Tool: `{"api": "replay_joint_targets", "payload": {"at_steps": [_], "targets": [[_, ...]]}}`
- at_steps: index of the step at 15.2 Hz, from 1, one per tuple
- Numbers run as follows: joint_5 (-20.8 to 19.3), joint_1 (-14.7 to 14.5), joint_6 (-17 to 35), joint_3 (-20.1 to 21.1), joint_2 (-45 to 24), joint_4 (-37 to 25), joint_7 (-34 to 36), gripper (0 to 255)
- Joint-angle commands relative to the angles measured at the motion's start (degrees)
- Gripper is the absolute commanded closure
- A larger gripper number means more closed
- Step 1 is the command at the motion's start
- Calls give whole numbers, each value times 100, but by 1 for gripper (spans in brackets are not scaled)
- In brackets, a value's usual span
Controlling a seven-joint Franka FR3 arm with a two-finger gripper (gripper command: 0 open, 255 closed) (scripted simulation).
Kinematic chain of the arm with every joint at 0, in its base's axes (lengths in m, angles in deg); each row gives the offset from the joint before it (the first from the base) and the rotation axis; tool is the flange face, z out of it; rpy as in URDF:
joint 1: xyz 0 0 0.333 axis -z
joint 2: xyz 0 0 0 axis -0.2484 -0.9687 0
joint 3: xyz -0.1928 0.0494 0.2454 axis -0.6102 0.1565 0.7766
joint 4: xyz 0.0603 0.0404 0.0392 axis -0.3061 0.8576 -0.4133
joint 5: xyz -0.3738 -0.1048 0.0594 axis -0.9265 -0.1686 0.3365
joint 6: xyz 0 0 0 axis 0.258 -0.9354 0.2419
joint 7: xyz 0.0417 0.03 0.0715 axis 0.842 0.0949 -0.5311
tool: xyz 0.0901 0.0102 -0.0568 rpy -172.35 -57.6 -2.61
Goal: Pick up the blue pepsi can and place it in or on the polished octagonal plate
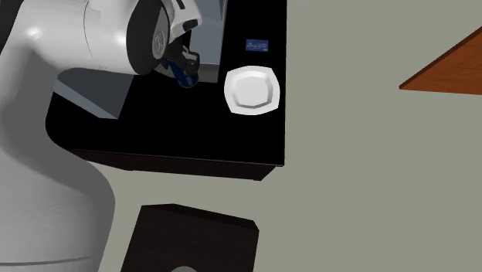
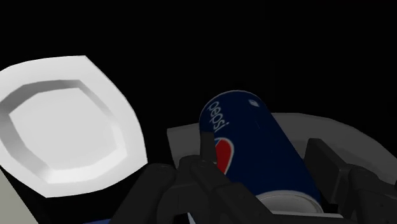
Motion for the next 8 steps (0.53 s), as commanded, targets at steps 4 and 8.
{"api": "replay_joint_targets", "payload": {"at_steps": [4,8], "targets": [[110,360,-319,-207,-244,-526,-558,255],[208,687,-606,-366,-562,-1091,-1022,255]]}}
